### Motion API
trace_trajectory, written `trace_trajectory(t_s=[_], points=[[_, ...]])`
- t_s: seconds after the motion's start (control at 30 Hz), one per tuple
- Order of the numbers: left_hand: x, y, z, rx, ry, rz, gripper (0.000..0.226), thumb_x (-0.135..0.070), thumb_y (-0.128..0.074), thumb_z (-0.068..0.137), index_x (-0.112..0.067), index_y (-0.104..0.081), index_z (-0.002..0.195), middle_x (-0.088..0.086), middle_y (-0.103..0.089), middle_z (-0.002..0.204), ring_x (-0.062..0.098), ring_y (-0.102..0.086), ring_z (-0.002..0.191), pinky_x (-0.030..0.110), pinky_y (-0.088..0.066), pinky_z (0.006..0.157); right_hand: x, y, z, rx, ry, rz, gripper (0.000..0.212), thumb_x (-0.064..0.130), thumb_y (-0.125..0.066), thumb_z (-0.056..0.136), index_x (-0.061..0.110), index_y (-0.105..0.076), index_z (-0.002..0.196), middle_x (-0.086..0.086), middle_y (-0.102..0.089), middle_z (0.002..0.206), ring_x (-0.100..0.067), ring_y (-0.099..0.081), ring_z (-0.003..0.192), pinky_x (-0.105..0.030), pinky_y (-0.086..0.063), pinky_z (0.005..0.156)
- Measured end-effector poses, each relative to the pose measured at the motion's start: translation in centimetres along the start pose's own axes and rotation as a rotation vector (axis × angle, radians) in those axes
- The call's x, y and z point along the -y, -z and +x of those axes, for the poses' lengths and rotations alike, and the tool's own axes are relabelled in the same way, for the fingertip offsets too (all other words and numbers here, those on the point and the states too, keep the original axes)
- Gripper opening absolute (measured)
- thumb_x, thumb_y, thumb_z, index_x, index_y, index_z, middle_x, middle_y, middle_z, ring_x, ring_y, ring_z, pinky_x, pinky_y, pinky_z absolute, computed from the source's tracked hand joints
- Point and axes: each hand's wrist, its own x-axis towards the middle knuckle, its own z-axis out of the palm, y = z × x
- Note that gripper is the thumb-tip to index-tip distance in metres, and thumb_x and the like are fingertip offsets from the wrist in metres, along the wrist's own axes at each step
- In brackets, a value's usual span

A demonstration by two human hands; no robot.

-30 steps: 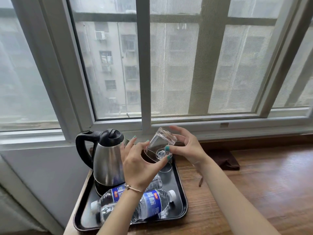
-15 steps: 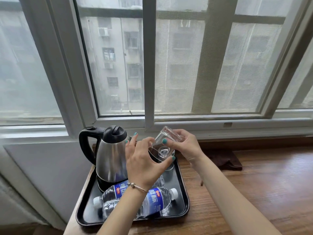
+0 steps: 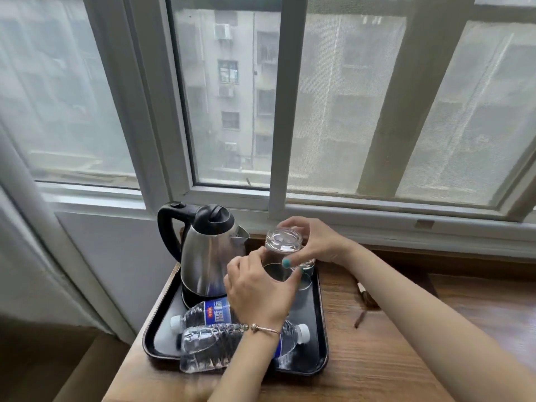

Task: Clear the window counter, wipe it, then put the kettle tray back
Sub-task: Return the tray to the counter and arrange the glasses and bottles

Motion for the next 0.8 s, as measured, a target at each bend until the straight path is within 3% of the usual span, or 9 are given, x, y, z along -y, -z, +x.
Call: trace_trajectory(t_s=[0.07,0.13,0.27,0.33,0.57,0.7,0.8], points=[[-0.4,-1.1,-0.6,-0.057,0.090,0.025,0.067,-0.070,-0.077,0.046,-0.024,-0.067,0.095,-0.007,-0.068,0.089,0.021,-0.055,0.101,0.039,-0.045,0.083,0.1,0.8,1.2,0.104,0.023,-0.107,0.068,0.016,-0.095,0.054,0.020,-0.061,0.113,0.003,-0.069,0.104,0.004,-0.063,0.094,-0.012,-0.046,0.086],[-1.1,-2.2,-1.1,-0.151,0.158,0.051,0.066,-0.066,-0.080,0.044,-0.023,-0.067,0.092,-0.006,-0.069,0.086,0.022,-0.057,0.099,0.038,-0.044,0.081,-0.3,1.8,2.3,0.200,0.057,-0.176,0.066,0.011,-0.092,0.061,0.019,-0.060,0.117,0.003,-0.067,0.110,0.002,-0.061,0.101,-0.010,-0.044,0.088],[-3.0,-4.7,-2.4,-0.235,0.302,0.125,0.066,-0.063,-0.082,0.043,-0.021,-0.068,0.092,-0.004,-0.070,0.087,0.022,-0.057,0.099,0.038,-0.043,0.081,-0.8,3.8,4.4,0.420,0.093,-0.319,0.065,0.018,-0.091,0.065,0.027,-0.059,0.121,0.004,-0.063,0.113,-0.008,-0.060,0.104,-0.012,-0.047,0.085],[-3.7,-5.8,-2.6,-0.254,0.367,0.147,0.067,-0.062,-0.082,0.043,-0.021,-0.068,0.095,-0.003,-0.070,0.091,0.021,-0.057,0.101,0.039,-0.043,0.083,-1.3,4.0,5.4,0.477,0.112,-0.345,0.066,0.019,-0.092,0.063,0.030,-0.059,0.119,0.000,-0.063,0.113,-0.015,-0.062,0.104,-0.023,-0.052,0.088],[-4.4,-8.1,-1.1,-0.323,0.557,0.128,0.068,-0.050,-0.086,0.045,-0.024,-0.065,0.105,-0.005,-0.071,0.102,0.019,-0.058,0.106,0.038,-0.043,0.086,-2.3,3.1,8.3,0.475,0.216,-0.318,0.068,0.011,-0.094,0.055,0.034,-0.060,0.109,0.000,-0.067,0.107,-0.019,-0.066,0.097,-0.030,-0.055,0.088],[-3.9,-9.4,-0.8,-0.349,0.606,0.100,0.065,-0.041,-0.088,0.049,-0.024,-0.066,0.108,-0.004,-0.071,0.103,0.019,-0.060,0.107,0.037,-0.046,0.087,-3.4,2.5,9.8,0.498,0.215,-0.304,0.069,0.007,-0.093,0.057,0.027,-0.061,0.114,0.002,-0.067,0.103,-0.009,-0.065,0.092,-0.018,-0.052,0.082],[-3.6,-10.0,-1.0,-0.409,0.635,0.101,0.062,-0.035,-0.088,0.050,-0.023,-0.069,0.107,-0.003,-0.073,0.099,0.021,-0.061,0.105,0.037,-0.048,0.087,-4.3,1.9,10.5,0.517,0.231,-0.316,0.071,0.009,-0.094,0.055,0.023,-0.061,0.116,-0.001,-0.069,0.103,-0.012,-0.066,0.094,-0.017,-0.050,0.081]])
